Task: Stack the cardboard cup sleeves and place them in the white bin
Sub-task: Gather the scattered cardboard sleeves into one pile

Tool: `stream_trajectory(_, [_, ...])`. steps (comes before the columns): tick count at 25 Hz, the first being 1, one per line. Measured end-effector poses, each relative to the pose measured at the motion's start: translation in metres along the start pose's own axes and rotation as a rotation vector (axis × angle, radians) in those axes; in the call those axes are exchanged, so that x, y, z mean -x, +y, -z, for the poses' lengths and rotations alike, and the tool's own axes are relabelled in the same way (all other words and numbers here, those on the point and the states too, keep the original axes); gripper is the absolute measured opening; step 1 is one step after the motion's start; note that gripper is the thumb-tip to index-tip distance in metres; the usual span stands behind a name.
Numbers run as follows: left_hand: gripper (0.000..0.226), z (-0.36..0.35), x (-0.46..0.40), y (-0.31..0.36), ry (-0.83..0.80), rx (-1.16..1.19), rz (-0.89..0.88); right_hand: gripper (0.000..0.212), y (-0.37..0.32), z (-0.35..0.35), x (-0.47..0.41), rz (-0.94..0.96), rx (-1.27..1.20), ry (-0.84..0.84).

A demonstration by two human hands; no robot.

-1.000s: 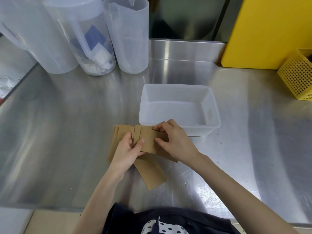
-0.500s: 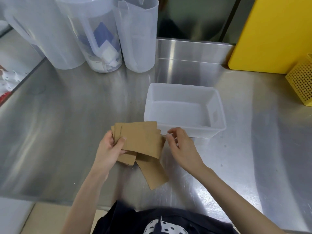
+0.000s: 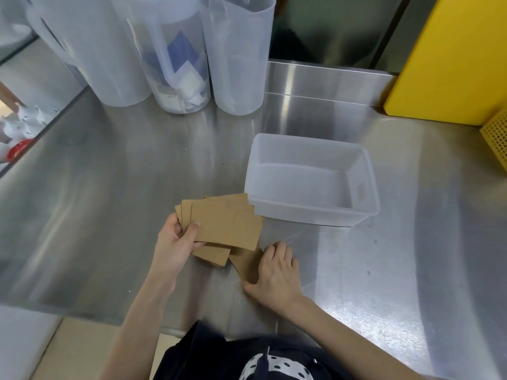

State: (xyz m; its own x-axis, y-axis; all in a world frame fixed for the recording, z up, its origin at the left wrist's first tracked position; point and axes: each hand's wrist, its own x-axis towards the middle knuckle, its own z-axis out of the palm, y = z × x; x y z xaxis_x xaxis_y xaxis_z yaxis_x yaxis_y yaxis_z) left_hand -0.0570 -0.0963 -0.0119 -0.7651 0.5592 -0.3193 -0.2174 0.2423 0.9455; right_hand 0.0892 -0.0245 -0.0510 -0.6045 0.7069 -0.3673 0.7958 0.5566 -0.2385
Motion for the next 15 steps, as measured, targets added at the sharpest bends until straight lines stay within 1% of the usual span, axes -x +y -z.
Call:
stream_trajectory(2, [0.019,-0.001,0.001,0.001,0.000,0.000,0.009,0.068,0.001,0.001,0.003,0.021,0.002,-0.028])
stream_trajectory(5, [0.018,0.001,0.001,0.000,-0.003,-0.004,0.002,0.059,0.011,0.004,0.000,0.040,-0.089,0.005])
stream_trajectory(7, [0.019,0.000,0.001,-0.001,-0.004,0.012,-0.010,0.060,0.024,0.006,-0.001,0.033,-0.153,-0.021])
stream_trajectory(11, [0.015,-0.004,0.002,0.003,-0.029,0.090,-0.038,0.069,0.051,0.019,0.003,0.008,-0.242,0.037])
stream_trajectory(15, [0.015,-0.011,0.000,0.005,-0.043,0.102,-0.048,0.090,0.074,0.033,0.013,0.055,-0.276,0.101])
